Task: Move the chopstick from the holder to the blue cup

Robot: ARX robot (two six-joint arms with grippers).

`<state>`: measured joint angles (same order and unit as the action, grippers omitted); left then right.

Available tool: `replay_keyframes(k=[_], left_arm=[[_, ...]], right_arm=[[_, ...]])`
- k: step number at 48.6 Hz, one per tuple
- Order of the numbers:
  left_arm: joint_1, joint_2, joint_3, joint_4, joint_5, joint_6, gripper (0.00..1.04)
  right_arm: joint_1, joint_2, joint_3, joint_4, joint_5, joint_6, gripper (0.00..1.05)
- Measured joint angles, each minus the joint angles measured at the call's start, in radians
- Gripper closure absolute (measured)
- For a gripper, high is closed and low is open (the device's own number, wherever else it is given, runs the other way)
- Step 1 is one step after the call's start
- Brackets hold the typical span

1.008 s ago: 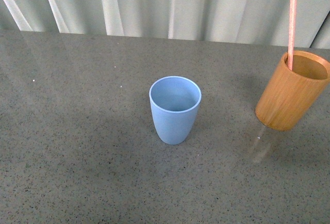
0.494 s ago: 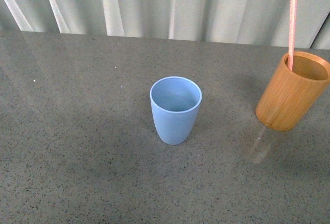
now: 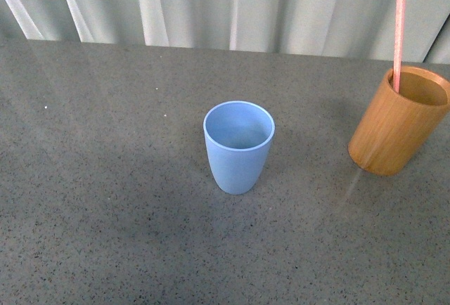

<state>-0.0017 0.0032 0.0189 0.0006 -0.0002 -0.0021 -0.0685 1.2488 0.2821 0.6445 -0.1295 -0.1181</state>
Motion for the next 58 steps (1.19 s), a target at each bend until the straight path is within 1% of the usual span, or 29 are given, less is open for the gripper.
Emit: replay_keyframes(k=[4, 9, 21, 41, 58], left_arm=[[0.0, 0.0, 0.0, 0.0, 0.0, 0.0, 0.07], [0.0, 0.0, 0.0, 0.0, 0.0, 0.0, 0.07], [0.0, 0.0, 0.0, 0.0, 0.0, 0.0, 0.07], [0.0, 0.0, 0.0, 0.0, 0.0, 0.0, 0.07], [0.0, 0.0, 0.0, 0.0, 0.0, 0.0, 0.07]], right_arm=[[0.016, 0.133, 0.052, 0.089, -0.001, -0.01, 0.1], [0.031, 0.244, 0.116, 0.162, 0.01, -0.008, 0.1], [0.076, 0.409, 0.23, 0.24, 0.024, 0.038, 0.1], [0.123, 0.565, 0.4, 0.243, 0.071, 0.075, 0.1], [0.148, 0.655, 0.478, 0.249, 0.086, 0.09, 0.11]])
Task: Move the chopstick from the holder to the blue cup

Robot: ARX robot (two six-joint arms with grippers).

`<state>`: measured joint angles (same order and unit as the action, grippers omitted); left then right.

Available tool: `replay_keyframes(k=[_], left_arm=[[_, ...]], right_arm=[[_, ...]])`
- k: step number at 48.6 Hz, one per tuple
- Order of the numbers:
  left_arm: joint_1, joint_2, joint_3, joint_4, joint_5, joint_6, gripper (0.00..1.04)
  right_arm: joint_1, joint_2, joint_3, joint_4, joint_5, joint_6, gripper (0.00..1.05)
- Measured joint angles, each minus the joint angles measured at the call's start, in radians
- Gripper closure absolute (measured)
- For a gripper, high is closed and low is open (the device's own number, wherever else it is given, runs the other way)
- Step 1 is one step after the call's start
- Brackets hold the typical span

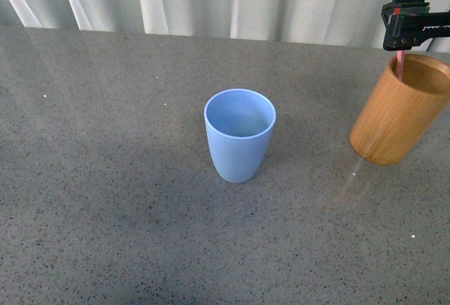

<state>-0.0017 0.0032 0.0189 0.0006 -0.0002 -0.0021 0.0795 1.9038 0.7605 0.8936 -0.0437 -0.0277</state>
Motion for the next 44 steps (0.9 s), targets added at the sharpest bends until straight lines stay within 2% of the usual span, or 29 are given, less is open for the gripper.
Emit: replay_keyframes(k=[7, 11, 18, 24, 26, 44], left_arm=[[0.0, 0.0, 0.0, 0.0, 0.0, 0.0, 0.07], [0.0, 0.0, 0.0, 0.0, 0.0, 0.0, 0.07], [0.0, 0.0, 0.0, 0.0, 0.0, 0.0, 0.07], [0.0, 0.0, 0.0, 0.0, 0.0, 0.0, 0.07], [0.0, 0.0, 0.0, 0.0, 0.0, 0.0, 0.07], [0.0, 0.0, 0.0, 0.0, 0.0, 0.0, 0.07]], right_arm=[[0.01, 0.008, 0.018, 0.001, 0.002, 0.01, 0.32], [0.023, 0.008, 0.026, 0.001, 0.002, 0.014, 0.5], [0.036, 0.008, 0.027, 0.001, 0.002, 0.018, 0.71], [0.044, 0.004, 0.005, 0.027, 0.009, 0.018, 0.98], [0.044, -0.005, -0.006, 0.035, 0.011, 0.013, 1.03], [0.008, -0.1, -0.066, 0.037, -0.016, -0.011, 1.03]])
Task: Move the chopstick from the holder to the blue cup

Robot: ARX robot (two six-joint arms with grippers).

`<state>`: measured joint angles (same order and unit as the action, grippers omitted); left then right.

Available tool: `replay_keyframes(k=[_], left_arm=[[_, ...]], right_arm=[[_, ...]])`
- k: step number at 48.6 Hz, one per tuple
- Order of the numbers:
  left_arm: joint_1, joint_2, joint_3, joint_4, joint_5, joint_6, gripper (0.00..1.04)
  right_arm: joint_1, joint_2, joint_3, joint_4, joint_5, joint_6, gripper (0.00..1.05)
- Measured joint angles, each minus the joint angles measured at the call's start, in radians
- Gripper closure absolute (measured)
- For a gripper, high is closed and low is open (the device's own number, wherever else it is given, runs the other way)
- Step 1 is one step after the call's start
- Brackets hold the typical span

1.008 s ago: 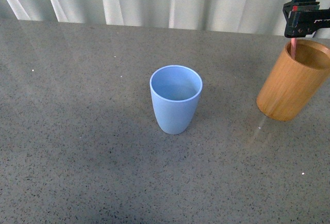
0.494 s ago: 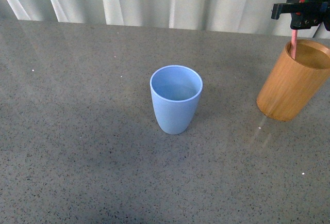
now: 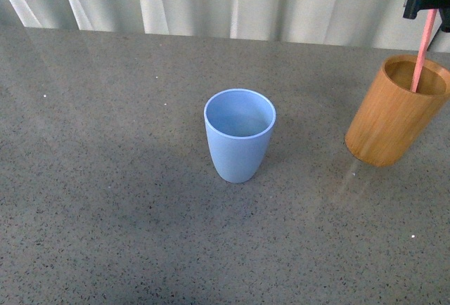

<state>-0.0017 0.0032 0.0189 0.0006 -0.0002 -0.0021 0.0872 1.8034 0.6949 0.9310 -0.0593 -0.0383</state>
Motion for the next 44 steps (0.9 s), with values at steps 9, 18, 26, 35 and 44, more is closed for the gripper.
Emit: replay_keyframes(k=[9, 18, 26, 35, 44], left_arm=[[0.0, 0.0, 0.0, 0.0, 0.0, 0.0, 0.07], [0.0, 0.0, 0.0, 0.0, 0.0, 0.0, 0.07], [0.0, 0.0, 0.0, 0.0, 0.0, 0.0, 0.07], [0.0, 0.0, 0.0, 0.0, 0.0, 0.0, 0.07], [0.0, 0.0, 0.0, 0.0, 0.0, 0.0, 0.07]], right_arm=[[0.015, -0.078, -0.024, 0.026, -0.006, -0.031, 1.03], [0.091, -0.223, -0.029, 0.012, -0.001, -0.053, 1.03], [0.163, -0.317, 0.017, -0.049, 0.032, -0.058, 1.03], [0.25, -0.358, 0.065, -0.085, 0.051, -0.036, 1.03], [0.37, -0.323, 0.082, -0.1, 0.09, 0.037, 1.03]])
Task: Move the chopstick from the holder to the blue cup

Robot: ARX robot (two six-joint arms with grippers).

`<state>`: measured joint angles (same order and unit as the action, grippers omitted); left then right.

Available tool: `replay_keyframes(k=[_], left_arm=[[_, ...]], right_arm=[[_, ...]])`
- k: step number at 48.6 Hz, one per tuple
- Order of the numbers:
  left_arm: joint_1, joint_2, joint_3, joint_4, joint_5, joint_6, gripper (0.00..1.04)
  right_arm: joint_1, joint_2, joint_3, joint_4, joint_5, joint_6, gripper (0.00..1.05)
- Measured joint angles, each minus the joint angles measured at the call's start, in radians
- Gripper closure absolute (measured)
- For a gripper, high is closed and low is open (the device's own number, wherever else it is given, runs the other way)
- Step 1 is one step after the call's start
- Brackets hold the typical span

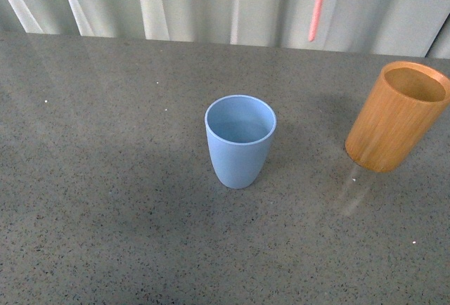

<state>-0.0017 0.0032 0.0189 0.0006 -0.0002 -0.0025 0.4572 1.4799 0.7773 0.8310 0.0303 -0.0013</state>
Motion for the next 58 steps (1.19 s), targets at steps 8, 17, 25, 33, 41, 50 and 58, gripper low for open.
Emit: replay_keyframes(k=[8, 17, 25, 33, 41, 50, 58], left_arm=[[0.0, 0.0, 0.0, 0.0, 0.0, 0.0, 0.07], [0.0, 0.0, 0.0, 0.0, 0.0, 0.0, 0.07], [0.0, 0.0, 0.0, 0.0, 0.0, 0.0, 0.07], [0.0, 0.0, 0.0, 0.0, 0.0, 0.0, 0.07], [0.0, 0.0, 0.0, 0.0, 0.0, 0.0, 0.07], [0.0, 0.0, 0.0, 0.0, 0.0, 0.0, 0.07], [0.0, 0.0, 0.0, 0.0, 0.0, 0.0, 0.07]], right_arm=[[0.054, 0.066, 0.0, 0.03, 0.021, 0.039, 1.03], [0.076, 0.121, -0.002, 0.068, 0.033, 0.071, 1.03], [0.08, 0.156, -0.005, 0.095, 0.033, 0.089, 1.03], [0.085, 0.192, -0.007, 0.116, 0.029, 0.102, 1.03], [0.09, 0.228, -0.007, 0.137, 0.029, 0.114, 1.03], [0.101, 0.274, -0.014, 0.157, 0.036, 0.122, 1.03], [0.104, 0.285, -0.021, 0.166, 0.041, 0.135, 0.72]])
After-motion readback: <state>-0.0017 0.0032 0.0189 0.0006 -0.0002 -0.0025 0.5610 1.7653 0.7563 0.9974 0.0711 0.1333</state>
